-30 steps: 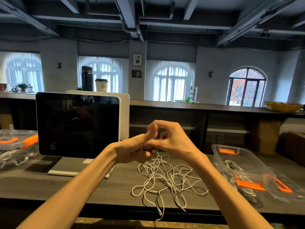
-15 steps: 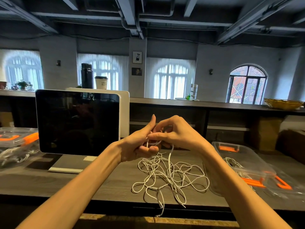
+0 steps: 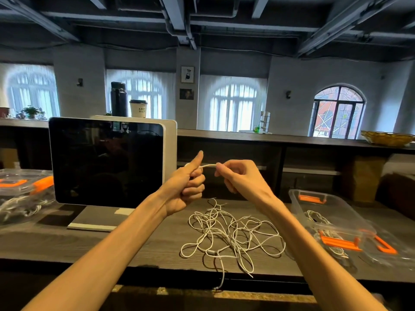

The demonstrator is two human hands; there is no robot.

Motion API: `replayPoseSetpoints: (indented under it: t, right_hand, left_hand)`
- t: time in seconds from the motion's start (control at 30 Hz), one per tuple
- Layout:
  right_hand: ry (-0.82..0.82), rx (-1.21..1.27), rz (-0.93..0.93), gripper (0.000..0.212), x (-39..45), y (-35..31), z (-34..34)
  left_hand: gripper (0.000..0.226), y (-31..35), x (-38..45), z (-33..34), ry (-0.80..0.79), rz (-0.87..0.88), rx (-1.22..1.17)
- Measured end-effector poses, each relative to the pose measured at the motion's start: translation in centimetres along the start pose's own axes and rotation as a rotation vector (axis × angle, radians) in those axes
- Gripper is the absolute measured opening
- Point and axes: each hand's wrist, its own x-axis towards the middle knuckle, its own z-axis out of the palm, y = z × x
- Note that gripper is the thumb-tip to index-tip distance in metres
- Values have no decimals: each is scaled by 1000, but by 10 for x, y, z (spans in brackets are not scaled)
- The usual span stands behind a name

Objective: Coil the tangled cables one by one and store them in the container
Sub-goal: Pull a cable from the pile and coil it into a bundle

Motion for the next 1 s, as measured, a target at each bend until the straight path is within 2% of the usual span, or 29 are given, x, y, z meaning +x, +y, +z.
replayPoseSetpoints:
  t: [0.13,0.27,0.4,0.5,0.57,0.67,0.77,0.83,0.93,1.0]
  right_hand:
    - [187,63,-51,27,-3,-2,20]
    - [253,-150,-200,25,-5,-3,31]
    - [227,-557,-276,21,-12,-3,39]
    - [166,-682,-298,21,-17,-10,45]
    - [116,-744,-293,21,-22,-14,49]
    - [99,-655,-269,18,-32,-7,56]
    - [200,-559,-320,32,-39,6,60]
    - [208,-549,-292,40,-40,13,62]
    - [61,-341,-104,42,-37,21,62]
    - [-29,-25,56,36,-34,23,56]
  left_hand:
    - [48,-11,0,10,8,40,178]
    - [50,-14,2,20,61,94,154]
    - [51,-18,6,30,214,149,233]
    - [71,-24,10,30,311,152,270]
    - [63,-25,12,30,415,210,276]
    - [50,-16,18,23,544,307,159]
    - [42,-5,20,17,462,319,-135]
    - [35,0,17,16,367,290,-300]
    - [40,5,16,5,347,271,-329]
    - [45,10,17,-6,307,250,-362]
